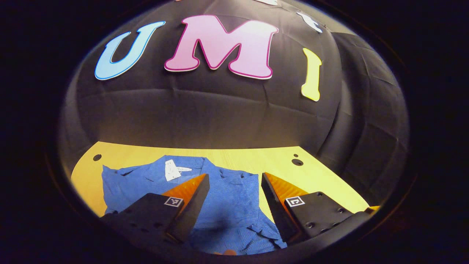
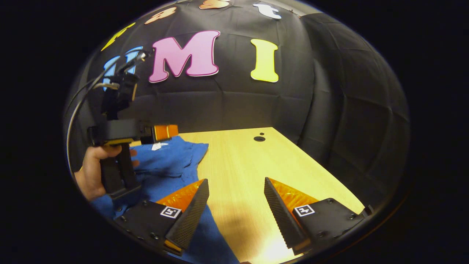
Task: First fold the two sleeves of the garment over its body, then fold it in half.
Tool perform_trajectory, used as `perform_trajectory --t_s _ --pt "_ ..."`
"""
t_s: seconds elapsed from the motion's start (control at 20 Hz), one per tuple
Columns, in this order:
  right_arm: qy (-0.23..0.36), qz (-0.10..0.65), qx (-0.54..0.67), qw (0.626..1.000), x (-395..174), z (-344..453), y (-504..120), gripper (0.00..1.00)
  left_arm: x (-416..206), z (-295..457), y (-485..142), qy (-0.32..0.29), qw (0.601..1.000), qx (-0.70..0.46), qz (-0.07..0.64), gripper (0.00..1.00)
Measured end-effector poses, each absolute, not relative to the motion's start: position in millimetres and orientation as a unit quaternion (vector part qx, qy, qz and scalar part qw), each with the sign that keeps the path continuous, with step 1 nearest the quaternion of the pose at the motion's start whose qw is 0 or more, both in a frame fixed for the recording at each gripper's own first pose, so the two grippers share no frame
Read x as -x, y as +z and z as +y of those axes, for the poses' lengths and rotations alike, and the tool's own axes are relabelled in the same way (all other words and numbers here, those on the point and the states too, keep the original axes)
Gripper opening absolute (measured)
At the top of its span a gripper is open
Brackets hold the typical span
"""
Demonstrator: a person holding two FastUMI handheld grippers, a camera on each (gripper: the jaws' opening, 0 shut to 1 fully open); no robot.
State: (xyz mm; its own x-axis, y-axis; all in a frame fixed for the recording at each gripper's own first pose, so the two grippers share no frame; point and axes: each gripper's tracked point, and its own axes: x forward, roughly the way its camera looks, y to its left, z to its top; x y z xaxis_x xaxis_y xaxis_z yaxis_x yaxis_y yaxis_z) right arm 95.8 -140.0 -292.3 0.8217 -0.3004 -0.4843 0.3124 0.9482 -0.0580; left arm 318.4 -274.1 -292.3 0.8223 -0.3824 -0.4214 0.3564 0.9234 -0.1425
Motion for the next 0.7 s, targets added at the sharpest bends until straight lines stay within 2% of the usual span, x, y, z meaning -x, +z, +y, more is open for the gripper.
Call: perform_trajectory --t_s 0.25,0.35,0.55,0.7 --pt "-0.162 0.296 -0.021 0.941 -43 -113 -296 0.96 -241 -191 -276 -0.195 0.952 0.017 0.234 0.84" --pt "-0.169 0.326 -0.039 0.929 -21 -101 -305 0.96 -213 -139 -282 -0.173 0.956 -0.021 0.236 0.83" --pt "-0.173 0.383 -0.034 0.907 17 -90 -328 0.96 -124 -41 -326 -0.142 0.932 -0.073 0.325 0.83" --pt "-0.180 0.423 -0.056 0.886 43 -84 -347 0.97 -56 12 -355 -0.103 0.916 -0.063 0.383 0.84"
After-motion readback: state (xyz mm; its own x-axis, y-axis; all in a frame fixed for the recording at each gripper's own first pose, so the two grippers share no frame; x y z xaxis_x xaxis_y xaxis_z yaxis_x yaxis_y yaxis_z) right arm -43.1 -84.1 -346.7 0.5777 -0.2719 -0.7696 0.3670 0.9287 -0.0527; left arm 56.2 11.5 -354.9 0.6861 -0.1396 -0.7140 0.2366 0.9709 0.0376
